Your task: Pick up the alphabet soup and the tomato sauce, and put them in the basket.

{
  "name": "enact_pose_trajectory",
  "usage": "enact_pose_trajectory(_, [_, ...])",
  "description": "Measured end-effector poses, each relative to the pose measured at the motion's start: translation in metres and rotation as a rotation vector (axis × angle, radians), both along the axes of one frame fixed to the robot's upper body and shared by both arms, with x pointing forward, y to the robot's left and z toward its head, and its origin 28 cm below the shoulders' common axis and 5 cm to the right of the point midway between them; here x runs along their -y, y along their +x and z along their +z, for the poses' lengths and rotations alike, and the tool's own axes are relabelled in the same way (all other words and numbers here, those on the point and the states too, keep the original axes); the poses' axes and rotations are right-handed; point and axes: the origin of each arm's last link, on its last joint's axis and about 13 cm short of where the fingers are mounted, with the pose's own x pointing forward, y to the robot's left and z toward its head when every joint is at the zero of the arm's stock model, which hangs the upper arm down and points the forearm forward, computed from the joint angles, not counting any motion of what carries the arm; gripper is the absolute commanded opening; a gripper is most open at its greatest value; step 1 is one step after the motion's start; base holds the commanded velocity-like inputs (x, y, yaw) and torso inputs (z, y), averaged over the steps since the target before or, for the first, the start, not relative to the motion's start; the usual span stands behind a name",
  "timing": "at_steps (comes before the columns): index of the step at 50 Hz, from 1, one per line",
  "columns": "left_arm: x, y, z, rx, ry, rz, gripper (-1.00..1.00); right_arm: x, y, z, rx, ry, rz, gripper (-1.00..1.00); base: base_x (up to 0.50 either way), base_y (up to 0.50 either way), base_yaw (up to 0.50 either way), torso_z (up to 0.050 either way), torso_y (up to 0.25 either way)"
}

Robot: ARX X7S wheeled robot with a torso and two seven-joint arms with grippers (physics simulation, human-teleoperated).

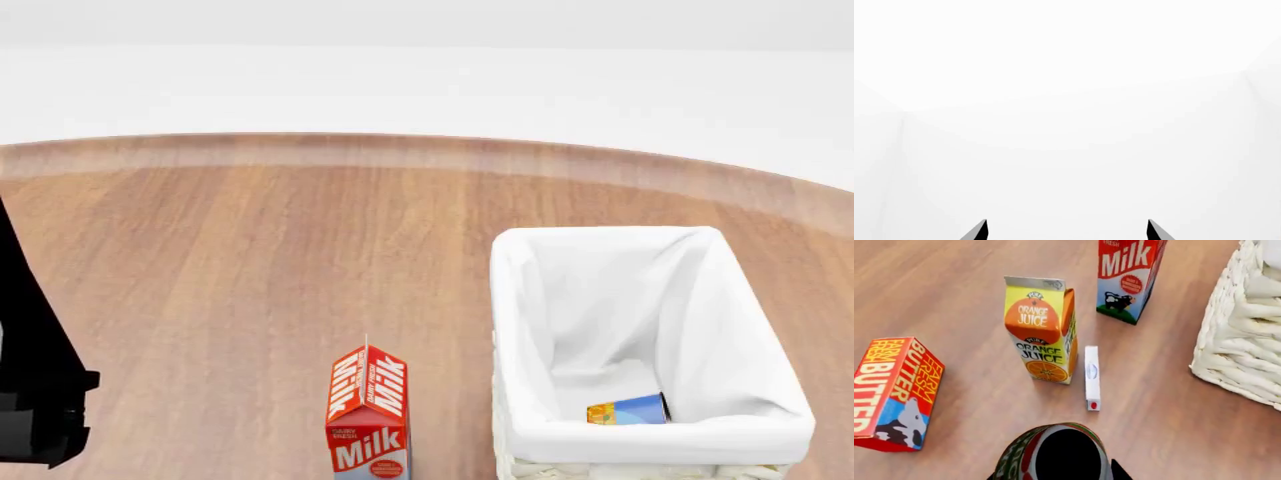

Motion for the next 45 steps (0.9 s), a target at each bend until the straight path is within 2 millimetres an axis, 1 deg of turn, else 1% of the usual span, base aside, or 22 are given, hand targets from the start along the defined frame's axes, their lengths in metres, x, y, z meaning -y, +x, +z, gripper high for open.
enact_pose_trajectory(27, [0.0, 0.001, 0.001, 0.002, 0.003, 0.001, 1.0, 0.019, 0.039, 0.111, 0.375, 0.035, -0.081, -1.0, 0.0, 0.0, 0.0, 0.0, 0.0])
enact_pose_trajectory(37, [0.0, 0.001, 0.001, 0.002, 0.002, 0.0, 1.0, 0.024, 0.053, 0.143, 0.483, 0.038, -0.123, -1.0, 0.0, 0.0, 0.0, 0.0, 0.001])
enact_pose_trajectory(45, [0.0, 0.001, 0.001, 0.001, 0.001, -0.001, 1.0, 0.029, 0.073, 0.16, 0.55, 0.038, -0.174, -1.0, 0.0, 0.0, 0.0, 0.0, 0.0])
